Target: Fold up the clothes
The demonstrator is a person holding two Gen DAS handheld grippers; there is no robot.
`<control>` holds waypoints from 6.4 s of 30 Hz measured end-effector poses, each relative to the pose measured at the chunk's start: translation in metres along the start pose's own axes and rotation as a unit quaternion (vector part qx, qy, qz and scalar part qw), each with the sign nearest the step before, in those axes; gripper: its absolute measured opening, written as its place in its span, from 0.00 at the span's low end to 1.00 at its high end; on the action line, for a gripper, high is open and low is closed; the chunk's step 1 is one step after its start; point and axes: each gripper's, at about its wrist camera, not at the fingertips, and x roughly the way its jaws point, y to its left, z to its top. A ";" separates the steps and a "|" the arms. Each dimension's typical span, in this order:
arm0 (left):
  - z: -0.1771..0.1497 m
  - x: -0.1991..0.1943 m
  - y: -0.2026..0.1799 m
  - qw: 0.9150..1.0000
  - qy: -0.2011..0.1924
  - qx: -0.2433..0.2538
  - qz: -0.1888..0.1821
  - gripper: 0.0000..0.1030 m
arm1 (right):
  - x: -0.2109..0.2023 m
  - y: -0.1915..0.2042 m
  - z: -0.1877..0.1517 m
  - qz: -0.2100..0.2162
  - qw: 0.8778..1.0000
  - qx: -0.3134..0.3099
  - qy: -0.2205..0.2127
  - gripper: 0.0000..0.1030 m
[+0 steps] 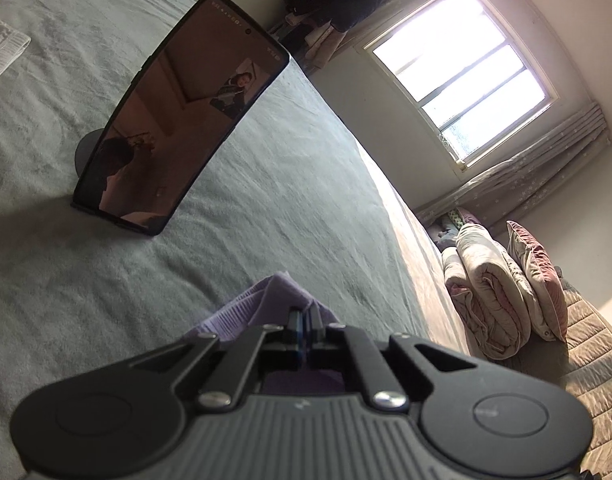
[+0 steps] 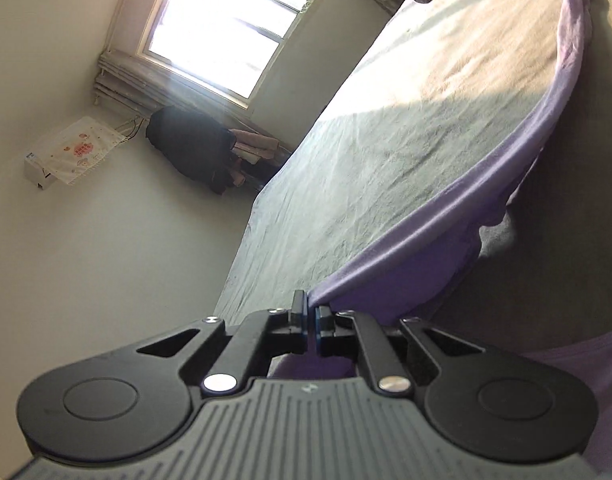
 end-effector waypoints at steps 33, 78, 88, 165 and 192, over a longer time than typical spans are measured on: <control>-0.011 -0.026 -0.009 0.986 0.009 0.126 0.106 0.38 | -0.005 -0.035 -0.039 -0.188 0.971 -0.023 0.144 0.39; -0.148 0.063 -0.131 0.917 0.154 0.358 -0.083 0.07 | -0.026 -0.110 0.076 -0.083 0.985 0.116 -0.097 0.12; -0.114 0.030 -0.129 0.933 0.112 0.312 -0.140 0.06 | -0.065 -0.026 0.066 -0.096 0.981 -0.085 -0.147 0.12; -0.130 0.115 -0.151 0.922 0.165 0.349 -0.028 0.14 | -0.082 -0.097 0.044 -0.290 0.874 -0.389 0.020 0.05; -0.140 0.063 -0.168 0.923 0.180 0.325 -0.105 0.14 | -0.232 -0.137 0.064 -0.435 0.855 -0.280 -0.036 0.05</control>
